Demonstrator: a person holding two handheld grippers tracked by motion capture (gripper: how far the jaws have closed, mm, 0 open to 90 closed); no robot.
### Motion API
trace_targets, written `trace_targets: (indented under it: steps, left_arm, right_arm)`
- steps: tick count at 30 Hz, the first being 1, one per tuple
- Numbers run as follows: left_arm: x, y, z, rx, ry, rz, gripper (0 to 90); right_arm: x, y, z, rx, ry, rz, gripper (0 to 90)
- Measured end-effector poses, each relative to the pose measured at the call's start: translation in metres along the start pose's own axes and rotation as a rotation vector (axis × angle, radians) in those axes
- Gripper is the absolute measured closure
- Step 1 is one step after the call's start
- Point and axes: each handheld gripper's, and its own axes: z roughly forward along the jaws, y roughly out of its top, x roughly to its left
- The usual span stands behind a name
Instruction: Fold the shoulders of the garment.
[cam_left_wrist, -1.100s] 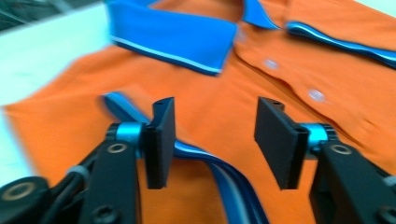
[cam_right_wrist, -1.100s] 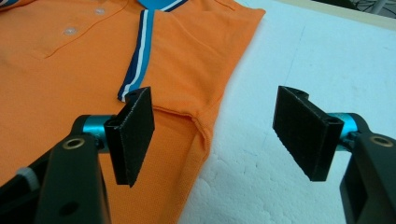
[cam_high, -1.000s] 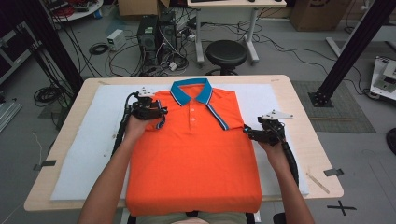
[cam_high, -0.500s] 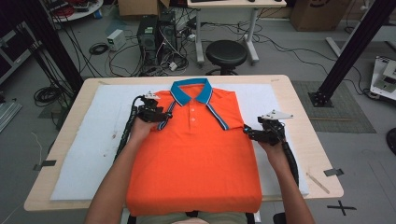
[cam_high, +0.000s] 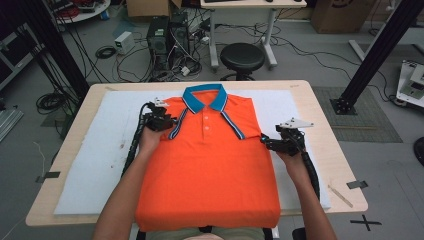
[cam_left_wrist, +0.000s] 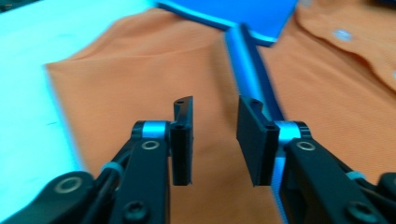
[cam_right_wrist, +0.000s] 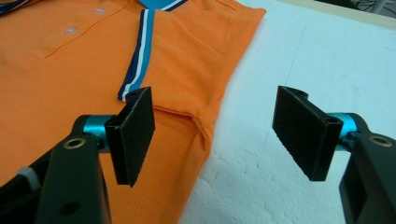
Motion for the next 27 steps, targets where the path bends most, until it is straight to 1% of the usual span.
trace_targets:
  steps: [2, 4, 5, 6, 7, 8, 10, 11, 13, 14, 15, 16, 17, 18, 19, 20, 21, 22, 23, 24, 25, 27]
  left_arm:
    - [-0.003, -0.001, 0.004, 0.012, -0.017, -0.003, 69.7]
    - [-0.004, -0.001, 0.004, 0.011, -0.019, -0.005, 71.5]
    - [-0.005, 0.000, 0.004, 0.011, -0.029, 0.009, 71.7]
    - [-0.005, 0.000, 0.004, 0.011, -0.029, 0.009, 71.6]
    - [-0.006, 0.000, 0.004, 0.013, -0.061, 0.024, 71.0]
    - [-0.007, -0.001, 0.005, 0.011, -0.077, 0.030, 69.7]
    - [-0.007, -0.001, 0.005, 0.010, -0.085, 0.033, 60.8]
    - [-0.007, -0.001, 0.005, -0.007, -0.094, 0.013, 56.2]
    - [-0.004, -0.001, 0.001, -0.030, -0.098, -0.018, 49.9]
    - [-0.004, -0.001, 0.001, -0.030, -0.098, -0.018, 47.8]
    - [0.000, -0.001, -0.006, -0.078, -0.099, -0.040, 47.3]
    - [0.000, -0.001, -0.006, -0.078, -0.099, -0.040, 46.2]
    - [0.006, -0.004, -0.015, -0.143, -0.116, -0.084, 43.5]
    - [0.009, -0.006, -0.019, -0.184, -0.133, -0.112, 39.9]
    - [0.013, -0.009, -0.024, -0.219, -0.142, -0.130, 35.9]
    - [0.013, -0.009, -0.024, -0.219, -0.142, -0.130, 30.8]
    - [0.017, -0.014, -0.033, -0.285, -0.150, -0.160, 25.9]
    - [0.017, -0.014, -0.033, -0.285, -0.150, -0.160, 22.9]
    - [0.020, -0.021, -0.042, -0.348, -0.159, -0.154, 21.5]
    - [0.020, -0.021, -0.042, -0.348, -0.159, -0.154, 21.4]
    - [0.022, -0.024, -0.045, -0.366, -0.163, -0.155, 21.4]
    - [0.024, -0.031, -0.051, -0.384, -0.154, -0.154, 21.4]
  right_arm:
    - [0.000, 0.000, 0.000, -0.001, 0.000, -0.001, 30.1]
    - [0.000, 0.000, -0.001, -0.001, 0.001, 0.000, 30.1]
    - [-0.001, 0.000, -0.001, -0.003, 0.002, 0.002, 30.1]
    - [-0.001, 0.000, -0.001, -0.003, 0.002, 0.002, 30.1]
    - [-0.001, 0.000, 0.000, -0.003, 0.003, 0.002, 30.1]
    - [0.000, 0.000, 0.000, -0.001, 0.002, -0.001, 30.1]
    - [0.000, 0.000, 0.001, 0.000, 0.003, -0.002, 30.1]
    - [0.000, 0.000, 0.001, 0.002, 0.002, -0.005, 30.1]
    - [0.000, 0.000, 0.001, 0.001, 0.002, -0.003, 30.1]
    - [0.000, 0.000, 0.000, -0.001, 0.002, -0.002, 30.1]
    - [0.000, 0.000, 0.000, -0.001, 0.002, 0.000, 30.1]
    - [0.000, 0.000, 0.000, -0.001, 0.002, 0.000, 30.1]
    - [0.000, 0.000, 0.000, -0.001, 0.001, 0.002, 30.1]
    - [0.000, 0.000, 0.000, -0.001, 0.001, 0.002, 30.1]
    - [0.000, 0.000, 0.000, 0.000, 0.001, 0.001, 30.1]
    - [0.000, 0.000, 0.000, 0.000, 0.001, 0.001, 30.1]
    - [0.000, 0.000, 0.001, 0.001, 0.004, 0.000, 30.1]
    - [0.000, 0.000, 0.001, 0.001, 0.004, 0.000, 30.1]
    - [-0.001, 0.000, 0.002, 0.005, 0.015, -0.007, 32.8]
    - [-0.001, 0.000, 0.002, 0.005, 0.015, -0.007, 32.8]
    - [0.000, 0.000, 0.003, 0.009, 0.020, -0.015, 32.2]
    - [-0.001, 0.000, 0.004, 0.009, 0.021, -0.015, 31.2]
